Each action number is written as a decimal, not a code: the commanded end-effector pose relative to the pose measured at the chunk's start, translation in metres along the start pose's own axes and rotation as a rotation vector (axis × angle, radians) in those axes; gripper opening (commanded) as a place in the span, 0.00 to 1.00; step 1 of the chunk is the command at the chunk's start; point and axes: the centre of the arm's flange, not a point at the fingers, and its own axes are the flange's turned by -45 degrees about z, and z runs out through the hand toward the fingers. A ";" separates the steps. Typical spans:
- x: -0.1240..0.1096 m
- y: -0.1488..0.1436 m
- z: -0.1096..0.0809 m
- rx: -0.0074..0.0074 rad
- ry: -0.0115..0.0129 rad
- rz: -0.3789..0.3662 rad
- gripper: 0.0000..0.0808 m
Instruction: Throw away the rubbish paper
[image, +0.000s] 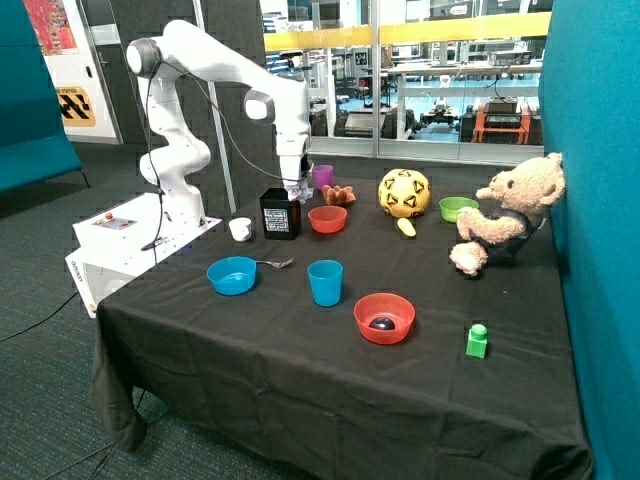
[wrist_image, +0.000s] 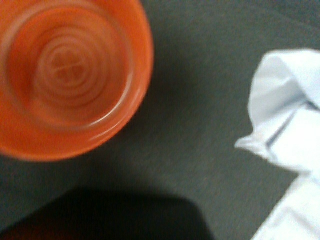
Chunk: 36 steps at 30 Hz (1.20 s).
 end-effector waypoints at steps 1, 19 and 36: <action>-0.022 -0.030 -0.027 -0.0005 0.0017 -0.066 0.00; -0.078 -0.068 -0.001 -0.0005 0.0017 -0.072 0.00; -0.065 -0.059 0.006 -0.0005 0.0017 -0.035 0.75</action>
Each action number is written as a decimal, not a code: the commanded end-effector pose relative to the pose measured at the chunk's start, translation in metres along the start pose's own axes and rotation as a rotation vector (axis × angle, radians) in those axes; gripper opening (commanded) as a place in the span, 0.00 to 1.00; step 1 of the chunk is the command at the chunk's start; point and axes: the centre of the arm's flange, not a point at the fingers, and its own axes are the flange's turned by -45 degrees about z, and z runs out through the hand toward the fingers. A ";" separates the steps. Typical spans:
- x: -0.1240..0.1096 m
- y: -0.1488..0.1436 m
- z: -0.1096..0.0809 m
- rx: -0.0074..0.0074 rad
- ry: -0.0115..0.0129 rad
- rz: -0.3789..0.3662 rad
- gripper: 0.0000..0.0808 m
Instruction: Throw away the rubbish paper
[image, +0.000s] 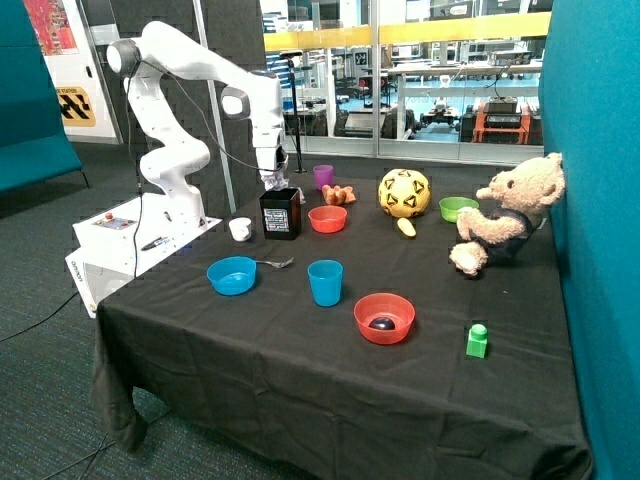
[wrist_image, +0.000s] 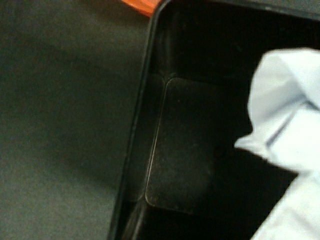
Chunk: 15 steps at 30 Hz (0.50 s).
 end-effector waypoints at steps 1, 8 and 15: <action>0.009 0.007 0.004 0.0019 -0.0024 0.007 0.77; 0.010 0.005 0.004 0.0019 -0.0024 0.000 0.79; 0.014 0.003 0.005 0.0020 -0.0024 -0.007 0.99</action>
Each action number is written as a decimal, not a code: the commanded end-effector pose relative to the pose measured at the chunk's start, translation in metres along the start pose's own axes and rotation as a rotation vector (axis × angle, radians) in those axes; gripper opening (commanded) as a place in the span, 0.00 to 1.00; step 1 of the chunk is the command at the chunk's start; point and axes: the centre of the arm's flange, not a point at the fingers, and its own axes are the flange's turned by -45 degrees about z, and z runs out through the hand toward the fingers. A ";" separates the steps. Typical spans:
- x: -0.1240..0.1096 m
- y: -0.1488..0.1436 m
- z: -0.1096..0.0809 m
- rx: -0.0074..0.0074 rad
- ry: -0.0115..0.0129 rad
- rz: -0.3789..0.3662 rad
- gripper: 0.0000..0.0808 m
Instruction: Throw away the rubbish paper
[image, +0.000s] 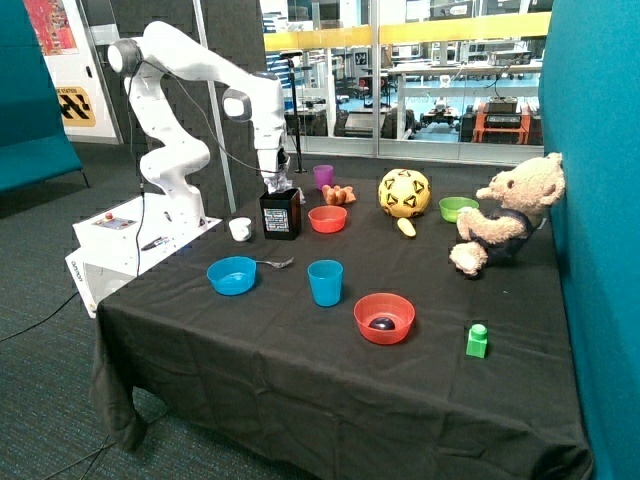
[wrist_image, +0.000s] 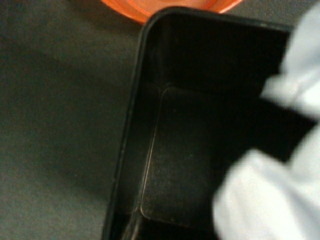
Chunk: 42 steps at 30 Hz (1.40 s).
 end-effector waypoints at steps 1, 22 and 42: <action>0.009 0.001 0.000 0.0056 -0.0087 -0.009 0.99; 0.036 -0.065 -0.014 0.0064 -0.0081 -0.202 1.00; 0.040 -0.151 -0.008 0.0068 -0.0078 -0.286 0.54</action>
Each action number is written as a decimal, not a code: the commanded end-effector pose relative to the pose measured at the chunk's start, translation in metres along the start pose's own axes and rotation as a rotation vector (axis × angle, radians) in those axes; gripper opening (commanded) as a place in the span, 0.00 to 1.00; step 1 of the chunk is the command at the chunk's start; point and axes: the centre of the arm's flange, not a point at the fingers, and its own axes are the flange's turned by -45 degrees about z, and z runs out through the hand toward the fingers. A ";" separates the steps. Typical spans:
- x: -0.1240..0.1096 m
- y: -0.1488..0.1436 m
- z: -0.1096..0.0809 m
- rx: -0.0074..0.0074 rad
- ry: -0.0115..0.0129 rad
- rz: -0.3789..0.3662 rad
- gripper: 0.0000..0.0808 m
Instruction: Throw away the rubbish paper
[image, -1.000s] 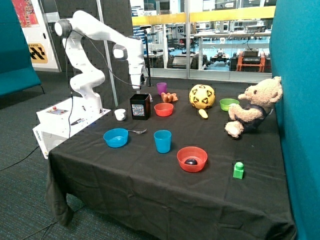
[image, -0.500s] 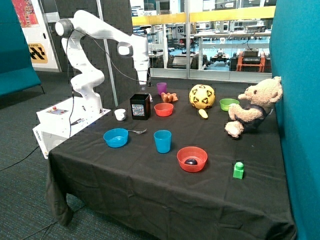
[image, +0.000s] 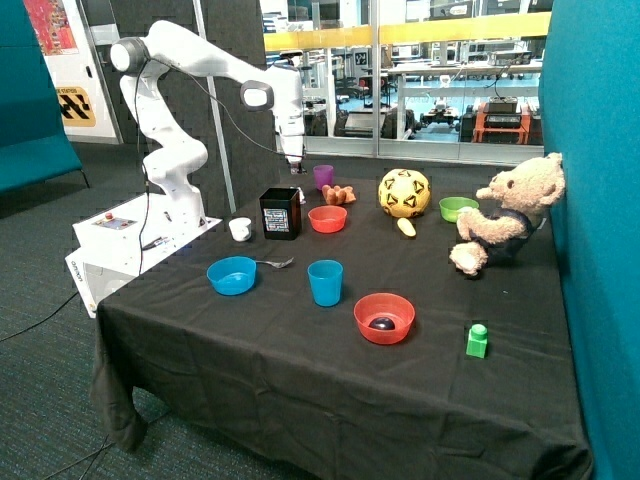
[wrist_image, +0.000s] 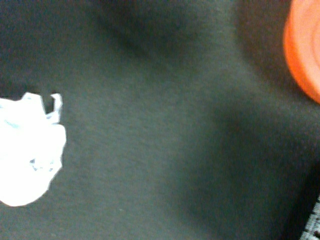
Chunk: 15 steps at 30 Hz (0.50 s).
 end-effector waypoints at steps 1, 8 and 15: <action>0.013 -0.050 0.004 -0.0085 0.0069 -0.031 0.52; 0.029 -0.108 0.017 -0.0087 0.0067 -0.084 0.82; 0.036 -0.127 0.036 -0.0087 0.0067 -0.074 0.82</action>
